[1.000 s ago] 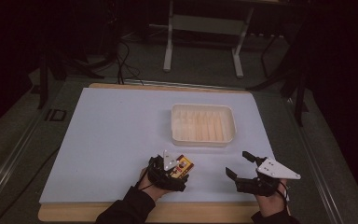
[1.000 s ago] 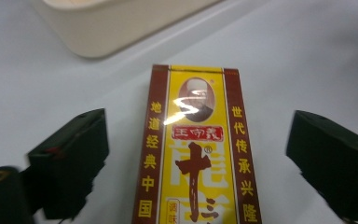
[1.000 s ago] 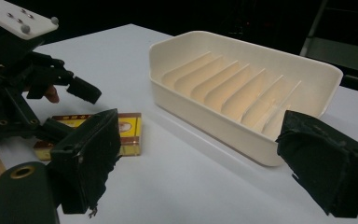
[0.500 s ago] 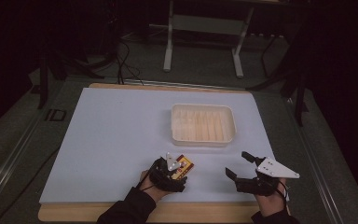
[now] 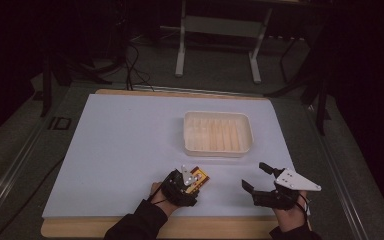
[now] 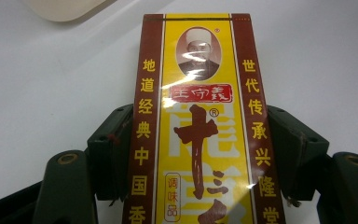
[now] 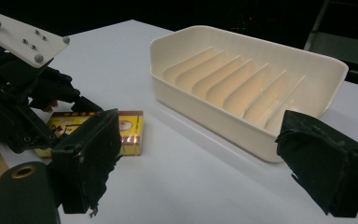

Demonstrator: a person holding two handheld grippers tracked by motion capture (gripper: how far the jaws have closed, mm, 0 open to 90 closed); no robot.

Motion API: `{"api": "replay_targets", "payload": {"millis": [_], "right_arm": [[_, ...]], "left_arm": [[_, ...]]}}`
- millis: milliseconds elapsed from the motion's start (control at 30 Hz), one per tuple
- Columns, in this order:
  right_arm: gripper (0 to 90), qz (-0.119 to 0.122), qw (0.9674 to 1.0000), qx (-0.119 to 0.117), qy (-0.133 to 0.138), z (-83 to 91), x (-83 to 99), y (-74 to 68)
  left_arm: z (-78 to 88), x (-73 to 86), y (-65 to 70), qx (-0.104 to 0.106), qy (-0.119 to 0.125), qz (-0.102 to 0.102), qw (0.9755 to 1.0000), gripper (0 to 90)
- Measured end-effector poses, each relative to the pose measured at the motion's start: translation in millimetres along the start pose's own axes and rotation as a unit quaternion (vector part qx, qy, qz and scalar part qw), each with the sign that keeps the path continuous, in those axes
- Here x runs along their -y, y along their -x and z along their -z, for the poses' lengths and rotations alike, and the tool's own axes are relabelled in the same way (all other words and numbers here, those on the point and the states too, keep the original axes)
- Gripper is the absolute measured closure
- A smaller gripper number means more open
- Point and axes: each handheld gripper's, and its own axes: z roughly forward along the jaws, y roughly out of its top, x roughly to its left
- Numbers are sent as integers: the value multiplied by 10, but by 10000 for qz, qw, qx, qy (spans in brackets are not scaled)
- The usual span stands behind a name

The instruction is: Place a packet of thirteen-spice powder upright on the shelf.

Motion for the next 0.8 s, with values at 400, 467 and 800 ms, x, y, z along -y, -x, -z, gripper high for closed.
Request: {"api": "replay_targets", "payload": {"millis": [400,467,800], "right_arm": [[133,0,10000,12,-1,2,-2,-2],[133,-1,10000,13,-5,1,-1,0],[137,-60,10000,-20,13,-1,-4,-5]], "left_arm": [[218,-55,-131,248,583,299,9975,332],[254,-62,-120,249,668,233,9972,333],[411,-87,-28,382,1118,23,9930,333]]}}
